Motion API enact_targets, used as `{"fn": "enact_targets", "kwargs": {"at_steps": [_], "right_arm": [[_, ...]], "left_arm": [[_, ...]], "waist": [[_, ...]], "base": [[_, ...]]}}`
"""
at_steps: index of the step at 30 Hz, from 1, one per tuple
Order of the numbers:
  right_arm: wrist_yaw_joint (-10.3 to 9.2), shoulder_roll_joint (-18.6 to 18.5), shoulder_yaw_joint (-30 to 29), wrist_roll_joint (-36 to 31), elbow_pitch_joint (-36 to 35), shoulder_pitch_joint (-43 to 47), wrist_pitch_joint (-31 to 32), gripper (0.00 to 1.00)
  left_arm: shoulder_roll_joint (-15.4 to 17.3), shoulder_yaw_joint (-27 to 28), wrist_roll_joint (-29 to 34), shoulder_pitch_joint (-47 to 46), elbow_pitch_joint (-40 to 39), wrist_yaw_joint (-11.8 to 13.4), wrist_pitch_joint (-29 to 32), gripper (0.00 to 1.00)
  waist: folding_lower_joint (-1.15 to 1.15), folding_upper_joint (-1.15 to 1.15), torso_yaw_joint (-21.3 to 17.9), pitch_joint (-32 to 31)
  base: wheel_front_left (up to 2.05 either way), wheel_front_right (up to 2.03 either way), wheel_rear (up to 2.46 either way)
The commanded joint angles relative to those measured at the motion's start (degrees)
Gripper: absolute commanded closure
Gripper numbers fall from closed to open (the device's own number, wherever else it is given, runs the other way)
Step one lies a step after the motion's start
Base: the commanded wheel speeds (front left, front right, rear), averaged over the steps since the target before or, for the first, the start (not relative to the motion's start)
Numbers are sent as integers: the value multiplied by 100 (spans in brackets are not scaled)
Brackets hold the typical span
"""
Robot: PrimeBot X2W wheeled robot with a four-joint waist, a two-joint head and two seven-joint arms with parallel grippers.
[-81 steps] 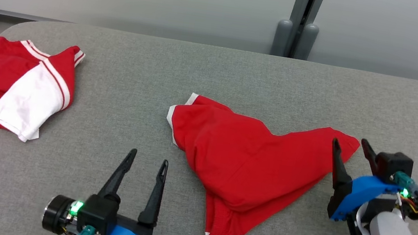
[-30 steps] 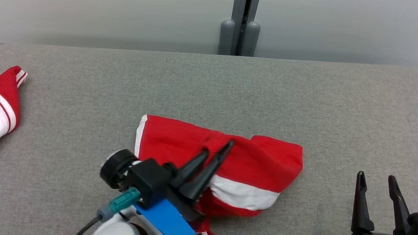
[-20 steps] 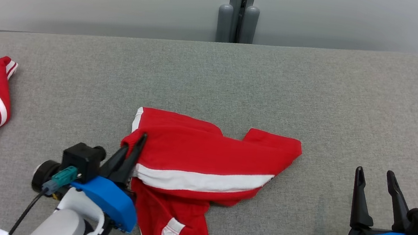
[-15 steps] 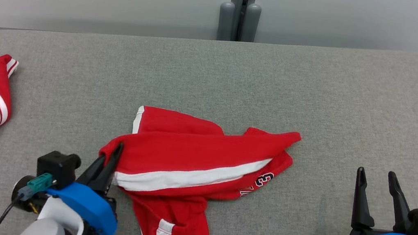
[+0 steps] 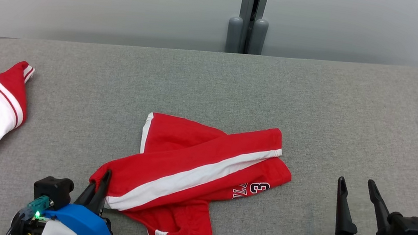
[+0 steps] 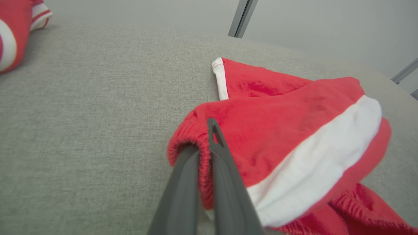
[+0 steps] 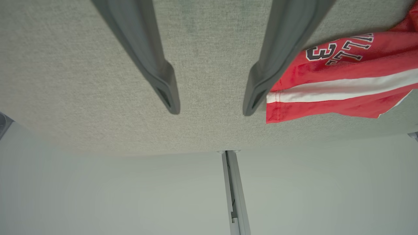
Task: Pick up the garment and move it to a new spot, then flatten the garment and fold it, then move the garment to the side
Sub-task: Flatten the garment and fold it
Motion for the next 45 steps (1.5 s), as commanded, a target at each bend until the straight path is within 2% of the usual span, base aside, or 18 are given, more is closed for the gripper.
{"fn": "enact_targets", "kwargs": {"at_steps": [1,12,20,26,34,45], "right_arm": [[1,-4,23,-34,45,-78,-11,0],[1,-4,143,-107,136,-62,-16,0],[1,-4,198,-105,-30,185,-19,0],[1,-4,191,-64,-104,267,-21,0],[1,-4,168,-9,-268,313,-20,0],[1,-4,212,118,-258,466,-21,0]], "left_arm": [[-36,5,56,-96,30,13,-84,0],[-213,14,362,70,-22,212,-624,0],[-127,-97,221,509,-70,278,-222,0],[-3,23,256,646,-473,414,-377,0],[-233,104,578,616,-1262,713,-643,0],[-466,276,976,797,-1097,1020,-685,0]], "waist": [[0,0,6,-13],[0,0,94,-237],[0,0,150,-371],[0,0,198,-383],[0,0,214,-537],[0,0,152,-753]], "base": [[0,0,0],[0,0,0],[0,0,0],[0,0,0],[0,0,0],[0,0,0]]}}
